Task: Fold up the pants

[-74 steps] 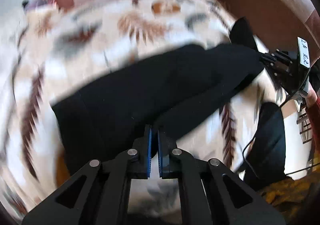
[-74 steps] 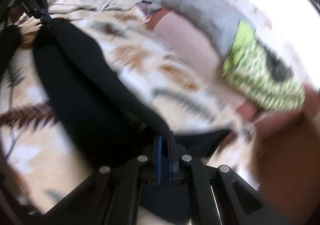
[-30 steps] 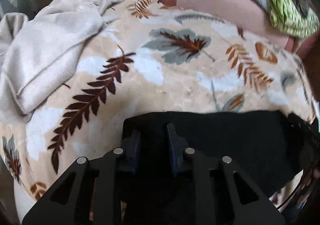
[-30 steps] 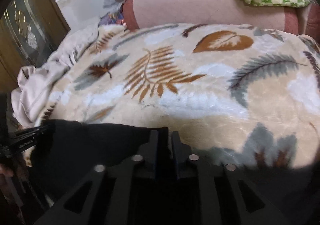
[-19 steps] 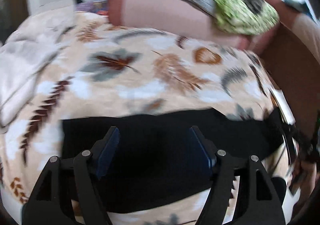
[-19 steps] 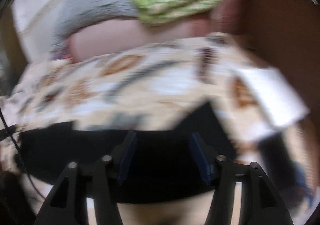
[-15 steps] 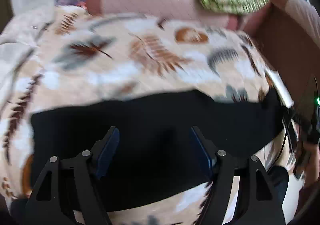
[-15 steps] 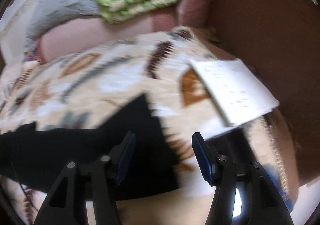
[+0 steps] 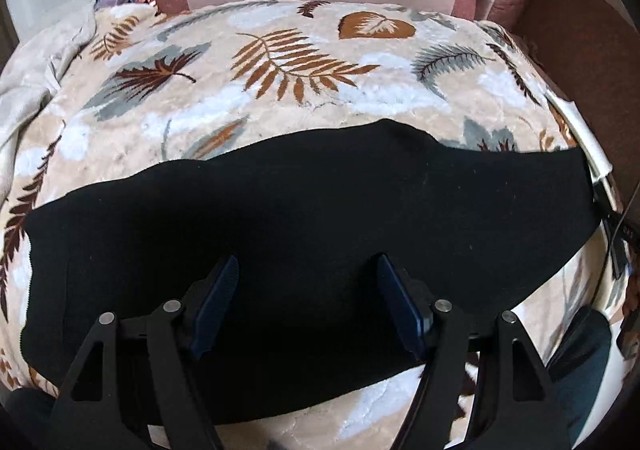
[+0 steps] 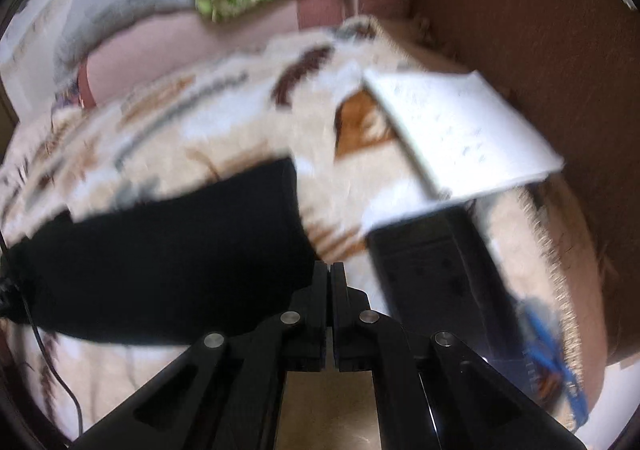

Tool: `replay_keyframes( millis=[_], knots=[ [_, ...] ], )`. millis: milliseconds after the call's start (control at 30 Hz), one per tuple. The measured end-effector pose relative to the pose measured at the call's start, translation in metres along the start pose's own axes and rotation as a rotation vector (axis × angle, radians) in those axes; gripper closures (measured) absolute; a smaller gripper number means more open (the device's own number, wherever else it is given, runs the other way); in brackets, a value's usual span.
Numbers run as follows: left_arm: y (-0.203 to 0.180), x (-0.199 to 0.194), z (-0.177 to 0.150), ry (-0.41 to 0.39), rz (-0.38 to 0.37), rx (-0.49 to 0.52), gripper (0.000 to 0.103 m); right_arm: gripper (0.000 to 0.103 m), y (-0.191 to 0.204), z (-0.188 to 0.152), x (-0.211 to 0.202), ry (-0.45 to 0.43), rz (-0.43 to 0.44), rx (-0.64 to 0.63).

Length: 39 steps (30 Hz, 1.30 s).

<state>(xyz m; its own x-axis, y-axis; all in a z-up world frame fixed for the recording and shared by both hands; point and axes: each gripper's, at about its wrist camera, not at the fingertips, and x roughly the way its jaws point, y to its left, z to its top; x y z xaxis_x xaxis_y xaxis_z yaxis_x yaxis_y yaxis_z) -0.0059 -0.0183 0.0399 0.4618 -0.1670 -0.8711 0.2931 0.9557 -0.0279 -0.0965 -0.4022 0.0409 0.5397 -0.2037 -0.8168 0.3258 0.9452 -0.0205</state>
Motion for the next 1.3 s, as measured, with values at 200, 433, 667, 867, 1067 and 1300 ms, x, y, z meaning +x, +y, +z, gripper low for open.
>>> replay_keyframes(
  millis=[200,433,667,867,1067,1300],
  knots=[
    [0.030,-0.027,-0.009,-0.033,-0.013,-0.082,0.031,0.066,0.005,0.008,-0.039,-0.103,0.006,-0.004],
    [0.086,-0.045,-0.029,-0.064,0.012,-0.290,0.031,0.064,0.092,0.005,-0.052,-0.112,0.314,-0.117],
    [0.123,-0.041,-0.046,-0.067,0.063,-0.384,0.031,0.064,0.178,-0.019,-0.023,-0.023,0.424,-0.203],
    [0.117,-0.034,-0.046,-0.093,0.118,-0.349,0.029,0.064,0.197,-0.034,-0.018,-0.021,0.369,-0.259],
    [0.105,-0.044,-0.045,-0.131,0.104,-0.329,0.029,0.064,0.191,-0.033,-0.027,-0.012,0.358,-0.260],
    [0.092,-0.050,-0.042,-0.132,0.055,-0.318,0.029,0.063,0.189,-0.031,-0.035,-0.030,0.353,-0.240]
  ],
)
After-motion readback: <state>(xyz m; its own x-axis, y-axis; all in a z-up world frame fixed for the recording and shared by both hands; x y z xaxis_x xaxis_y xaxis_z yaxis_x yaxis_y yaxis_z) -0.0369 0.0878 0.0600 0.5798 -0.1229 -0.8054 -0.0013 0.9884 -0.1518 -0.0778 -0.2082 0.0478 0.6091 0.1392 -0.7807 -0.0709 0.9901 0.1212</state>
